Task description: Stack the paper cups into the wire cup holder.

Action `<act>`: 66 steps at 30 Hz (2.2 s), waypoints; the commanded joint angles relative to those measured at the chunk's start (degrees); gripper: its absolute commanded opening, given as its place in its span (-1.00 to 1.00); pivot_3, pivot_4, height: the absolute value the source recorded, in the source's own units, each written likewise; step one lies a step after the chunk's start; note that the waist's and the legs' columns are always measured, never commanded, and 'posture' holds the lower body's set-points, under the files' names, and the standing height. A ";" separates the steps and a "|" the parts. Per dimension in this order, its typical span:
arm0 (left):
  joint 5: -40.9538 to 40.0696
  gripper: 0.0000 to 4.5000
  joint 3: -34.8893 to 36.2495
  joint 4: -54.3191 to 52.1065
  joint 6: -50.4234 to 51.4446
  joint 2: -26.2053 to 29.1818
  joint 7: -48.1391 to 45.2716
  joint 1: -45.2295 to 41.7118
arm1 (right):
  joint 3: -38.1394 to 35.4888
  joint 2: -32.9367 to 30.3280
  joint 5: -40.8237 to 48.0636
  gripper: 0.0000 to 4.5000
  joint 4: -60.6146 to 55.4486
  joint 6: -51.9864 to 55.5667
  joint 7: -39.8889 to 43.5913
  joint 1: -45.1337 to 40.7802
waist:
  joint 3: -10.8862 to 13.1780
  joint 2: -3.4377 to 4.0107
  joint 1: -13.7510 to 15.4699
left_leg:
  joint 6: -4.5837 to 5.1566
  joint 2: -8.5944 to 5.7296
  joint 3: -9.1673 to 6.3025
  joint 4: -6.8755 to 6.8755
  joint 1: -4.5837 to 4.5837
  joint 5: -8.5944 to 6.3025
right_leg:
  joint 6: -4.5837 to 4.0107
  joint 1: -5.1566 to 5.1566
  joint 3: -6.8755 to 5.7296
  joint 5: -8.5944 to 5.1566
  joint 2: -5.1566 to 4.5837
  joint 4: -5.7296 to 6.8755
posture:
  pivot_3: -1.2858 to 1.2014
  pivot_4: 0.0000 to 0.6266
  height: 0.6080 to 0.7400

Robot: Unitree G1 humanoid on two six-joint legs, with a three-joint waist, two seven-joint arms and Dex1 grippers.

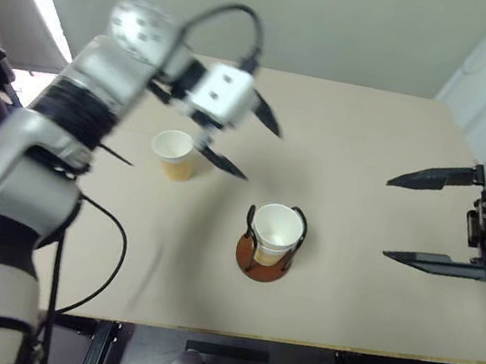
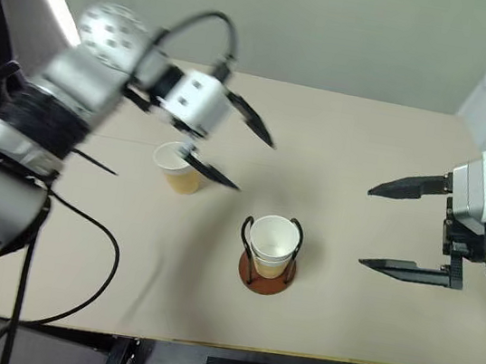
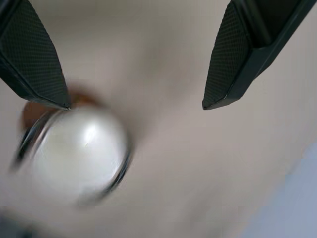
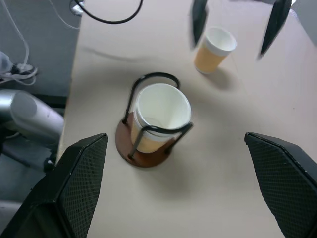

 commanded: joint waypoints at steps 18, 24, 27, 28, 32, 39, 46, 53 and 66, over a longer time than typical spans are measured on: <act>23.50 1.00 16.80 16.56 2.45 0.07 2.39 9.65 | 8.04 3.60 -5.06 1.00 6.41 -3.02 5.17 -10.33 | -0.06 0.00 1.09 | 0.13 -0.13 0.27 0.18 -0.26 0.01 | 0.25 -0.34 0.42 0.12 -0.13 0.06 | 0.03 -0.52 1.00; 30.44 1.00 15.95 23.89 -0.28 -2.94 8.18 8.74 | 5.03 1.77 -3.10 1.00 2.68 0.06 4.69 -7.36 | -0.06 0.00 0.73 | 0.13 -0.09 0.43 0.11 -0.28 0.01 | 0.26 -0.50 0.63 0.13 -0.12 0.05 | 0.03 -0.52 1.00; 32.19 0.84 16.49 25.84 -1.13 -4.08 8.12 7.84 | 3.30 0.90 -2.69 1.00 1.51 1.30 3.89 -6.00 | -0.06 0.00 0.78 | 0.13 -0.10 0.48 0.10 -0.30 0.01 | 0.27 -0.54 0.66 0.13 -0.11 0.05 | 0.03 -0.52 1.00; 32.35 0.74 16.88 26.35 -1.17 -4.52 7.73 7.52 | 2.75 0.81 -2.47 1.00 0.99 1.71 3.53 -5.52 | -0.06 0.00 0.78 | 0.14 -0.10 0.46 0.11 -0.30 0.00 | 0.29 -0.53 0.67 0.14 -0.13 0.06 | 0.03 -0.52 1.00; 33.34 0.10 17.97 27.57 -1.76 -5.30 7.33 6.75 | 0.93 0.54 -1.60 1.00 -0.78 2.91 2.49 -3.90 | -0.07 -0.02 0.76 | 0.16 -0.09 0.48 0.15 -0.29 -0.01 | 0.32 -0.53 0.73 0.16 -0.12 0.06 | 0.03 -0.52 1.00; 31.35 -0.98 21.83 26.97 -0.84 -6.05 0.77 5.10 | -2.23 -0.50 -1.01 1.00 -0.34 2.85 3.39 -1.21 | -0.07 -0.02 0.76 | 0.19 -0.11 0.55 0.15 -0.28 -0.03 | 0.36 -0.55 0.82 0.16 -0.08 0.06 | 0.03 -0.52 1.00; 4.24 -0.98 17.06 6.36 12.91 -3.50 -2.91 2.84 | -4.53 -1.33 -0.98 1.00 0.98 2.92 3.15 -0.28 | -0.06 -0.04 0.88 | 0.24 -0.12 0.56 0.29 -0.45 -0.05 | 0.48 -0.63 0.87 0.20 -0.10 0.07 | 0.03 -0.52 1.00; -24.33 -0.98 13.31 -24.45 29.08 -0.31 -2.91 2.15 | -5.44 -1.92 -1.25 1.00 1.52 2.67 2.97 -0.23 | -0.08 0.00 0.81 | 0.35 -0.25 0.94 0.59 -0.53 -0.12 | 0.65 -0.68 0.97 0.22 -0.02 0.05 | 0.03 -0.52 1.00; -22.50 -0.98 -5.92 -28.69 16.69 2.34 -2.91 1.65 | -9.99 -1.95 0.07 1.00 -2.70 5.36 0.07 4.21 | -0.07 0.12 0.60 | 0.72 -0.16 0.86 0.85 0.10 -0.33 | 0.69 -0.11 1.10 0.23 -0.13 0.25 | 0.03 -0.52 1.00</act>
